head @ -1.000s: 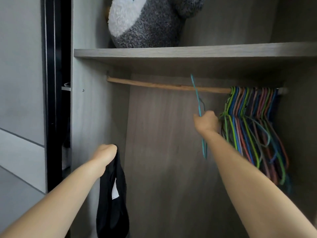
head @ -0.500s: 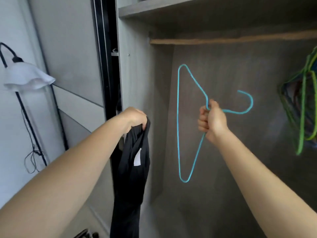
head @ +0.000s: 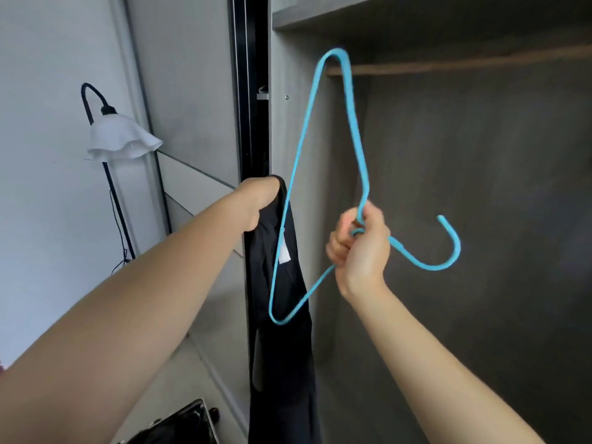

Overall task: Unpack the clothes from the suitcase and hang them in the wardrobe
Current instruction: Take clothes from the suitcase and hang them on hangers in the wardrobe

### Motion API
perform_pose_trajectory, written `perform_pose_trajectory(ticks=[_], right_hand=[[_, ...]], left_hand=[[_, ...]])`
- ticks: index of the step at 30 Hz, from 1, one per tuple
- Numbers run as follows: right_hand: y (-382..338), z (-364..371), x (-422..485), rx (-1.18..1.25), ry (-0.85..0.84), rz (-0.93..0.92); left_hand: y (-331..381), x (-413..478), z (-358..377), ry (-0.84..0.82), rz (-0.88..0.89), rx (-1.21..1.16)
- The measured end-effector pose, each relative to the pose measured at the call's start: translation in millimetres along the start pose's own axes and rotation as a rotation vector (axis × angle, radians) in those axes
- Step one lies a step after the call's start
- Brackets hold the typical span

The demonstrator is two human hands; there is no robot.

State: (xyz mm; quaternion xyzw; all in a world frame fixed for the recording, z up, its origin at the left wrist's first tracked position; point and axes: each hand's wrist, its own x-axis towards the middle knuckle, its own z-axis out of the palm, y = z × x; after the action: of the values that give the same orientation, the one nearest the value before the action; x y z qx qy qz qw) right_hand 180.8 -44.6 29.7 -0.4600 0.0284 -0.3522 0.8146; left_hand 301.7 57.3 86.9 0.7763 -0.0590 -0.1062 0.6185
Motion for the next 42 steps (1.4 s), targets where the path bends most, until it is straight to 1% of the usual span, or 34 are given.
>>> perform_pose_trajectory(ticks=[2, 4, 8, 10, 12, 14, 16, 18, 19, 21, 22, 23, 24, 25, 26, 28, 30, 31, 33, 34, 35, 37, 39, 40, 41, 42], right_hand=[[18, -12, -4, -0.194, -0.079, 0.064], [23, -26, -3, -0.39, -0.172, 0.083], [6, -48, 5, -0.74, -0.42, 0.089], [-6, -57, 11, -0.896, -0.505, 0.094], [-16, -62, 18, -1.069, -0.588, 0.109], [-24, -58, 26, -1.195, -0.64, 0.094], [-33, -50, 37, -1.239, -0.616, 0.069], [-35, -37, 46, -1.273, -0.588, 0.017], [-32, -31, 49, -1.335, -0.596, 0.007], [-27, -22, 49, -1.519, -0.644, 0.049], [-27, -17, 49, -1.556, -0.661, 0.062], [-30, -13, 52, -1.516, -0.648, 0.062], [-34, -8, 55, -1.421, -0.61, 0.045], [-39, -4, 58, -1.336, -0.568, 0.0], [-41, 0, 60, -1.306, -0.553, -0.042], [-38, 4, 60, -1.391, -0.604, -0.037], [-31, 5, 58, -1.479, -0.647, -0.014], [-30, 5, 60, -1.47, -0.63, -0.03], [-30, 8, 63, -1.428, -0.585, -0.119], [-30, 11, 63, -1.436, -0.595, -0.144], [-30, 13, 61, -1.462, -0.625, -0.141], [-28, 17, 57, -1.493, -0.668, -0.126], [-30, 19, 60, -1.402, -0.592, -0.144], [-31, 19, 64, -1.329, -0.533, -0.159], [-33, 20, 67, -1.252, -0.48, -0.166], [-34, 20, 68, -1.177, -0.438, -0.159]], left_hand=[[2, 1, -13, 0.033, 0.011, -0.022], [1, 4, -30, 0.097, 0.042, -0.03], [-9, 10, -72, 0.181, 0.015, 0.014], [-15, 13, -90, 0.205, 0.003, 0.087], [-23, 14, -100, 0.227, -0.004, 0.242], [-32, 14, -102, 0.195, 0.01, 0.354], [-39, 10, -92, 0.106, 0.029, 0.401], [-40, 8, -84, 0.061, 0.076, 0.434], [-39, 7, -82, 0.044, 0.106, 0.452], [-36, 5, -79, -0.009, 0.159, 0.524], [-35, 3, -78, -0.032, 0.183, 0.581], [-35, 2, -79, -0.05, 0.203, 0.648], [-36, 0, -80, -0.058, 0.222, 0.723], [-37, -2, -82, -0.056, 0.245, 0.814], [-39, -4, -85, -0.048, 0.264, 0.913], [-41, -10, -88, -0.04, 0.279, 1.079], [-43, -13, -88, -0.048, 0.28, 1.145], [-43, -14, -88, -0.054, 0.283, 1.151], [-42, -15, -89, -0.078, 0.288, 1.116], [-41, -14, -90, -0.102, 0.284, 1.072], [-39, -15, -92, -0.131, 0.282, 1.004], [-35, -16, -94, -0.181, 0.303, 0.795], [-32, -22, -94, -0.232, 0.335, 0.525], [-32, -24, -93, -0.241, 0.369, 0.433], [-32, -26, -92, -0.234, 0.416, 0.396], [-35, -26, -90, -0.23, 0.468, 0.428]])
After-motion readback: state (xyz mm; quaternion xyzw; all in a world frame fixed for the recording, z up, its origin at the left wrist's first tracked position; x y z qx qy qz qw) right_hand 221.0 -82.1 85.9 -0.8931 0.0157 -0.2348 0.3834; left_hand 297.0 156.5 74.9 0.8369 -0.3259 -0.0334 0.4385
